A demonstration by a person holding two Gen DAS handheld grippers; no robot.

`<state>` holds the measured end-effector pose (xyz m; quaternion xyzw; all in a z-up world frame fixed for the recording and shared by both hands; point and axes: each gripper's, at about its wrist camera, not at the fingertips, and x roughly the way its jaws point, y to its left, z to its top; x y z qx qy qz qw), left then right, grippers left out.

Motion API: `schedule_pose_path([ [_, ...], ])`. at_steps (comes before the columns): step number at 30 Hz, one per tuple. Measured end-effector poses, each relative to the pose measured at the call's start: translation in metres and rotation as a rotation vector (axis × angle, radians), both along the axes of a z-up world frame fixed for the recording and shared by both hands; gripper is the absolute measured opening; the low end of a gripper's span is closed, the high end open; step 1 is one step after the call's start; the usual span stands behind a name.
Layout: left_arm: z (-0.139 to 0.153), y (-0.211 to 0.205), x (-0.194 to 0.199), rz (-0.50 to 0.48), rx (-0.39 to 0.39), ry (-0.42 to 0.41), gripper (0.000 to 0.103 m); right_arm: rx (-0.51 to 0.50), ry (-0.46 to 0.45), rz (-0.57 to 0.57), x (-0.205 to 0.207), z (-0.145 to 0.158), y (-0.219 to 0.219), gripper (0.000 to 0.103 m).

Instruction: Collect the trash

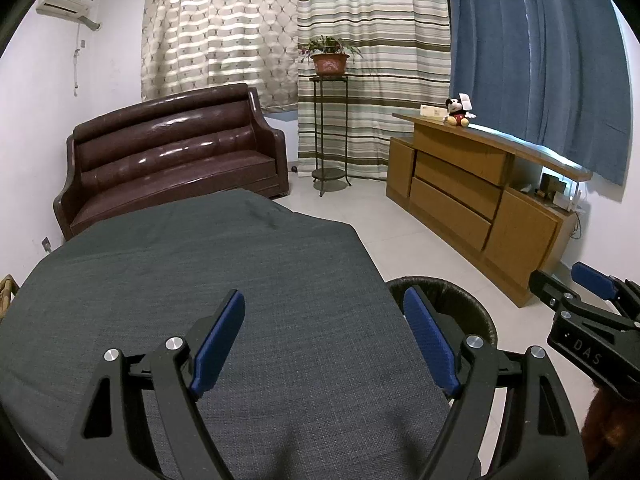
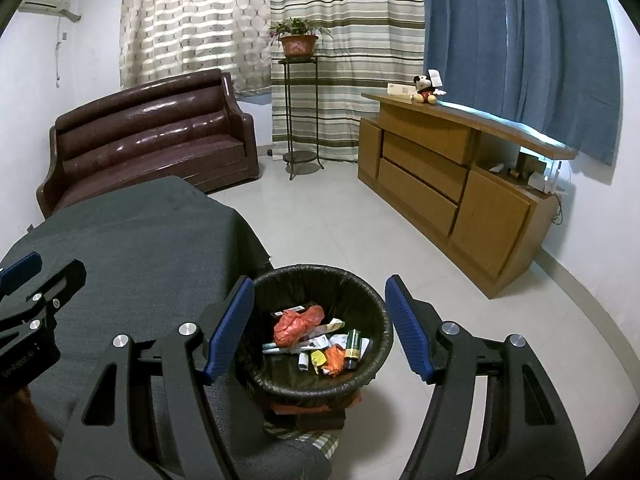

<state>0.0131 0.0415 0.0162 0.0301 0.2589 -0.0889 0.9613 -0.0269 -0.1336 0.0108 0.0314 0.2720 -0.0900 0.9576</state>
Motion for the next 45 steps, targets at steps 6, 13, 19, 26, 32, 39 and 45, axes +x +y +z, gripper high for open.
schedule_pose_path([
  [6, -0.001, 0.001, 0.0, -0.002, -0.002, 0.005, 0.079, 0.0, -0.001, 0.001, 0.0, 0.0, 0.0, 0.066],
  [13, -0.001, 0.0, 0.001, -0.001, -0.001, 0.005, 0.079, 0.0, 0.0, 0.001, 0.0, -0.001, -0.001, 0.066],
  [19, 0.0, -0.002, 0.001, -0.001, 0.0, 0.004, 0.079, -0.002, -0.001, 0.001, 0.0, -0.002, -0.001, 0.066],
  [26, -0.001, -0.004, -0.001, -0.001, -0.001, 0.006, 0.079, -0.001, -0.001, 0.001, 0.0, -0.002, -0.001, 0.067],
  [32, -0.002, -0.005, -0.001, -0.003, 0.0, 0.008, 0.079, -0.001, -0.001, 0.001, 0.0, -0.002, -0.001, 0.066],
  [39, -0.006, -0.01, -0.006, -0.007, 0.0, 0.011, 0.079, -0.001, 0.0, 0.001, 0.0, -0.002, -0.001, 0.066],
  [45, -0.006, -0.009, -0.005, -0.007, 0.001, 0.012, 0.079, -0.002, -0.001, 0.002, 0.0, -0.002, -0.001, 0.066],
])
